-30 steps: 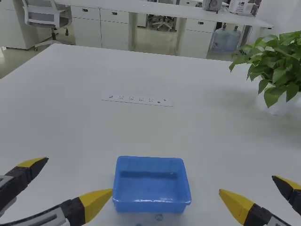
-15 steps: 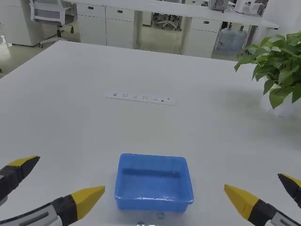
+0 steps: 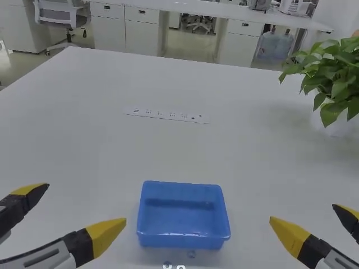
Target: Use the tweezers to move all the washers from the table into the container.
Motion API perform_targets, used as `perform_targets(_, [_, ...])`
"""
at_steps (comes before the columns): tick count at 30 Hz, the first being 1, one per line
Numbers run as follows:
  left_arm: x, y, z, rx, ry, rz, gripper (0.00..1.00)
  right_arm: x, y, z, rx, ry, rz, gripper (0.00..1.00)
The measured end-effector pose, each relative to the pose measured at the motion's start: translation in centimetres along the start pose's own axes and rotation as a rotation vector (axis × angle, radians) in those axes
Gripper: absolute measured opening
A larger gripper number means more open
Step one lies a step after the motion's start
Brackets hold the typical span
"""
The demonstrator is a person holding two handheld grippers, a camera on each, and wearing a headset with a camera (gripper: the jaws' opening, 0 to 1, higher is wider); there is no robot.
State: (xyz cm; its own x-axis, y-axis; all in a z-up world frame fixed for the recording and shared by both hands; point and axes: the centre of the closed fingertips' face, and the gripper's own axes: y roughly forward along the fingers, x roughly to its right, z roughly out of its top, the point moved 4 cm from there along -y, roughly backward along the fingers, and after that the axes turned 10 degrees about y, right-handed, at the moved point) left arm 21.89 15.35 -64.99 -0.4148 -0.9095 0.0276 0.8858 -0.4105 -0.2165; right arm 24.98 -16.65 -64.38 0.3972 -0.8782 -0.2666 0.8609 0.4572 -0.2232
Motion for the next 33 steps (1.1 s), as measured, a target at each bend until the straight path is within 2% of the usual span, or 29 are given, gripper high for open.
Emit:
perform_targets(2, [0.2, 0.2, -0.1, -0.004, 0.010, -0.013, 0.88, 0.0, 0.1, -0.2, -0.010, -0.007, -0.001, 0.71])
perform_targets(4, [0.6, 0.4, -0.7, -0.041, 0.031, -0.048, 0.81, -0.1, 0.3, -0.7, -0.048, -0.034, 0.007, 0.68])
perform_targets(6, [1.1, 0.6, -1.6, -0.094, 0.084, -0.086, 0.76, -0.3, 0.6, -1.5, -0.106, -0.067, 0.026, 0.62])
perform_targets(7, [1.3, 0.7, -2.0, -0.117, 0.091, -0.107, 0.73, -0.3, 0.7, -1.9, -0.130, -0.075, 0.031, 0.57])
perform_targets(9, [2.0, 0.8, -2.7, -0.138, 0.094, -0.164, 0.64, -0.5, 1.1, -2.5, -0.158, -0.087, 0.053, 0.52])
perform_targets(11, [2.4, 1.0, -3.3, -0.166, 0.094, -0.207, 0.51, -1.0, 1.4, -3.2, -0.198, -0.094, 0.094, 0.44])
perform_targets(13, [2.9, 1.2, -4.2, -0.218, 0.097, -0.256, 0.43, -1.4, 1.8, -4.2, -0.248, -0.100, 0.128, 0.38])
perform_targets(14, [3.0, 1.4, -4.7, -0.242, 0.123, -0.276, 0.40, -1.8, 2.0, -4.8, -0.282, -0.109, 0.154, 0.36])
perform_targets(16, [3.3, 1.8, -5.2, -0.268, 0.148, -0.302, 0.37, -2.2, 2.3, -5.8, -0.330, -0.124, 0.185, 0.30])
perform_targets(18, [3.8, 2.2, -5.9, -0.307, 0.165, -0.358, 0.33, -2.7, 2.7, -6.8, -0.371, -0.143, 0.221, 0.26])
perform_targets(19, [3.9, 2.4, -6.1, -0.322, 0.183, -0.378, 0.31, -3.1, 2.9, -7.1, -0.381, -0.135, 0.242, 0.23])
perform_targets(21, [4.3, 2.8, -6.9, -0.373, 0.289, -0.439, 0.21, -3.6, 3.4, -7.8, -0.392, -0.095, 0.280, 0.21])
perform_targets(22, [4.4, 3.0, -7.5, -0.414, 0.361, -0.467, 0.18, -3.7, 3.6, -8.1, -0.399, -0.075, 0.286, 0.20])
perform_targets(27, [5.9, 3.8, -9.5, -0.507, 0.464, -0.605, 0.11, -4.0, 3.9, -8.9, -0.428, -0.078, 0.301, 0.18])
perform_targets(31, [6.1, 4.4, -11.3, -0.613, 0.557, -0.668, 0.11, -3.8, 3.8, -9.5, -0.460, -0.093, 0.304, 0.18])
perform_targets(32, [6.3, 4.6, -11.7, -0.634, 0.577, -0.694, 0.09, -3.7, 3.8, -9.7, -0.468, -0.090, 0.303, 0.18])
perform_targets(33, [6.4, 4.7, -11.7, -0.637, 0.593, -0.704, 0.06, -3.6, 3.8, -9.8, -0.471, -0.081, 0.302, 0.18])
